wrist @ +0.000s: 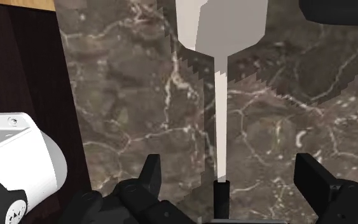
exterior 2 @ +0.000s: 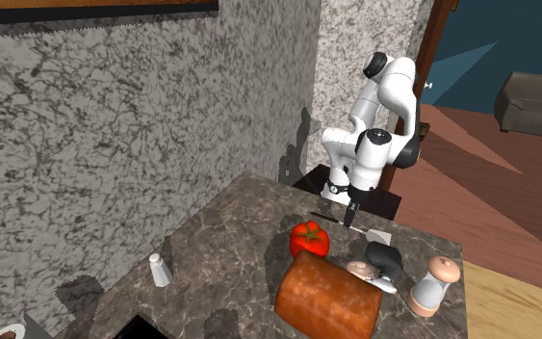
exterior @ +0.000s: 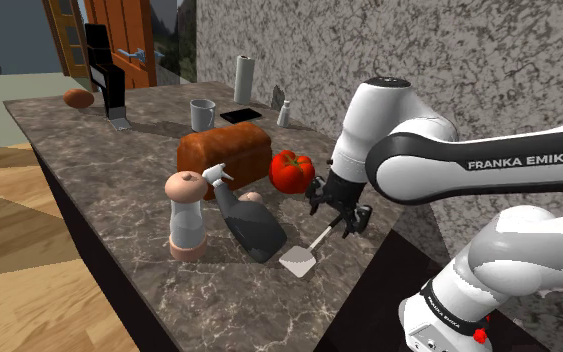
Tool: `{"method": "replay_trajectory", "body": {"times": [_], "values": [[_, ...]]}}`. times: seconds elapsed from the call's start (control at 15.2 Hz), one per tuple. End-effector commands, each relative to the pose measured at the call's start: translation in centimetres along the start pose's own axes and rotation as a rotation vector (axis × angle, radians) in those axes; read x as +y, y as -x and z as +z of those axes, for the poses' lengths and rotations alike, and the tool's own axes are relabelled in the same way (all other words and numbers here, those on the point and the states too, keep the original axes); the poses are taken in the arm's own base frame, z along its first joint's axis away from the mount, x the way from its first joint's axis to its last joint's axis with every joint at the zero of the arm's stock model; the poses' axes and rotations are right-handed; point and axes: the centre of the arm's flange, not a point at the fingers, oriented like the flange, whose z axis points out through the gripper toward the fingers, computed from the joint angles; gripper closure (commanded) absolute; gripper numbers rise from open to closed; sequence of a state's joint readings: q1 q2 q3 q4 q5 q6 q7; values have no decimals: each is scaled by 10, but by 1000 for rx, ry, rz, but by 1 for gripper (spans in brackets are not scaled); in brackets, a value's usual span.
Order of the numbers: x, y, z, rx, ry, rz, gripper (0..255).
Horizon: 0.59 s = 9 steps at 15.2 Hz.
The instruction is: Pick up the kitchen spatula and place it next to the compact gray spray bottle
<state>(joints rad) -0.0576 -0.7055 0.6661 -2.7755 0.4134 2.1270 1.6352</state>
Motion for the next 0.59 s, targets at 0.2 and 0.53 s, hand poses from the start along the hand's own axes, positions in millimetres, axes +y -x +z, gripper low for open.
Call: {"method": "replay_trajectory", "body": {"times": [0.2,0.53], "values": [[1,-1,-33,0,2,0,0],[1,-1,-33,0,2,0,0]]}}
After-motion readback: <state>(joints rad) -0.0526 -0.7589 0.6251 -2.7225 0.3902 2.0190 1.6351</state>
